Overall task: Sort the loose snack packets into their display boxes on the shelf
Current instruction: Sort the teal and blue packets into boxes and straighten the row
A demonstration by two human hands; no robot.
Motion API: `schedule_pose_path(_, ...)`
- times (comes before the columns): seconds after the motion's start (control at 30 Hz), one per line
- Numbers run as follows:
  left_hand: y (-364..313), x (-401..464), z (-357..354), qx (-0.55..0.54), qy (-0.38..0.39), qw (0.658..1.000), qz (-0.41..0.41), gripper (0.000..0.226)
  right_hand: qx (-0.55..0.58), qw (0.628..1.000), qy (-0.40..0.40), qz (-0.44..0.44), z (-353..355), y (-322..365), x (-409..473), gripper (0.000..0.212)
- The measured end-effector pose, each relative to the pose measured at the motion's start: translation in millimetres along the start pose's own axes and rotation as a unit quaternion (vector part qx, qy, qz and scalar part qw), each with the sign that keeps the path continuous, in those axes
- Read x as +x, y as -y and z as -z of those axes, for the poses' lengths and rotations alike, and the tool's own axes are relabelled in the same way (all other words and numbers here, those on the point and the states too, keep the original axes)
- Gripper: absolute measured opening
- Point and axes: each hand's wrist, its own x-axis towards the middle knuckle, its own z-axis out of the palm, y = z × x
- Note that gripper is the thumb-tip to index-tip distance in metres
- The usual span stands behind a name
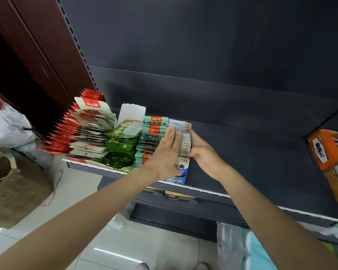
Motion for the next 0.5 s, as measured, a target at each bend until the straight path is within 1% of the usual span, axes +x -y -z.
schedule_pose_path(0.03, -0.1, 0.5, 0.6, 0.06, -0.011, 0.998, -0.012, 0.099, -0.005, 0.998, -0.056, 0.001, 3.2, 2.1, 2.6, 0.066)
schedule_pose_path(0.07, 0.1, 1.9, 1.9, 0.11, -0.022, 0.994, -0.02, 0.101, -0.049, 0.99, -0.133, -0.006, 8.7, 0.7, 9.3, 0.058)
schedule_pose_path(0.1, 0.1, 4.5, 3.0, 0.149, -0.029, 0.988, -0.024, 0.105, -0.099, 0.977, -0.19, -0.011, 13.9, -1.6, 16.0, 0.051)
schedule_pose_path(0.13, 0.7, 8.3, 3.6, 0.181, -0.031, 0.983, -0.026, 0.111, -0.139, 0.966, -0.214, -0.029, 18.3, -5.0, 22.8, 0.047)
schedule_pose_path(0.17, 1.4, 12.6, 4.1, 0.203, -0.03, 0.978, -0.026, 0.118, -0.162, 0.962, -0.213, -0.05, 20.5, -7.9, 27.7, 0.045)
schedule_pose_path(0.23, 2.9, 19.8, 5.6, 0.213, -0.024, 0.977, -0.024, 0.126, -0.189, 0.962, -0.18, -0.081, 22.3, -13.5, 37.3, 0.04)
schedule_pose_path(0.3, 4.9, 24.1, 5.4, 0.21, -0.023, 0.977, -0.021, 0.127, -0.222, 0.959, -0.161, -0.068, 22.1, -17.6, 45.6, 0.032)
schedule_pose_path(0.37, 6.7, 26.6, 6.4, 0.208, -0.022, 0.978, -0.024, 0.127, -0.244, 0.956, -0.157, -0.04, 21.6, -19.4, 50.6, 0.026)
schedule_pose_path(0.5, 8.1, 31.3, 9.5, 0.236, -0.032, 0.97, -0.042, 0.125, -0.253, 0.954, -0.16, -0.036, 15.7, -10.9, 48.7, 0.022)
